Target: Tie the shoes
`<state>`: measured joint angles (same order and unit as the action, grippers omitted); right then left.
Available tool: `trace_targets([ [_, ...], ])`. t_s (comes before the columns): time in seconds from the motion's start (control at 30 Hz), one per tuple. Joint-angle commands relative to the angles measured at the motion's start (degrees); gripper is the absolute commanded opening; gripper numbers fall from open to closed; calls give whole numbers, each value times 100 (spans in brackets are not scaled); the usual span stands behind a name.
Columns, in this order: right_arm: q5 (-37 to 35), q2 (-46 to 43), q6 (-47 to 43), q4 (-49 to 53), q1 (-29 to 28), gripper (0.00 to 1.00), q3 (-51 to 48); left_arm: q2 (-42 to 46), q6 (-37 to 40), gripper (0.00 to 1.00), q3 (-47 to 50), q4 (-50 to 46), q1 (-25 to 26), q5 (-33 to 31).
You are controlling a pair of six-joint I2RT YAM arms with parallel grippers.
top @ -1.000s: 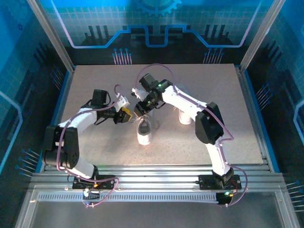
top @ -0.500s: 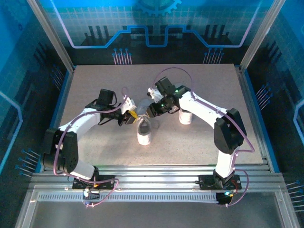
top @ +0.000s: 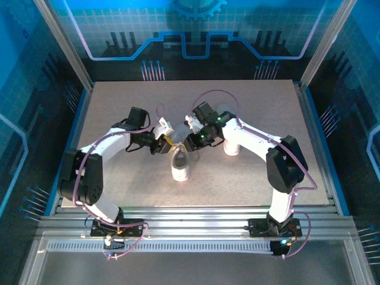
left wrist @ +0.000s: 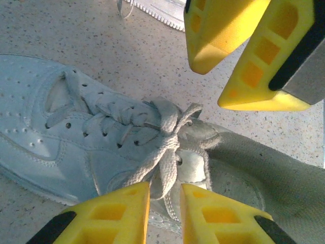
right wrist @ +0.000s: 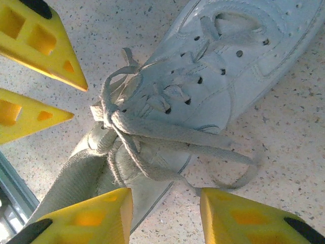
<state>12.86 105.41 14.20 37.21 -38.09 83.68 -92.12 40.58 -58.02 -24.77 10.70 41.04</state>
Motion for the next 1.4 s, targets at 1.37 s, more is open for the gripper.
trace_targets([
  [1.37,-486,393,118,131,-239,35,-240,321,770,0,-47,-1355,-22,-64],
])
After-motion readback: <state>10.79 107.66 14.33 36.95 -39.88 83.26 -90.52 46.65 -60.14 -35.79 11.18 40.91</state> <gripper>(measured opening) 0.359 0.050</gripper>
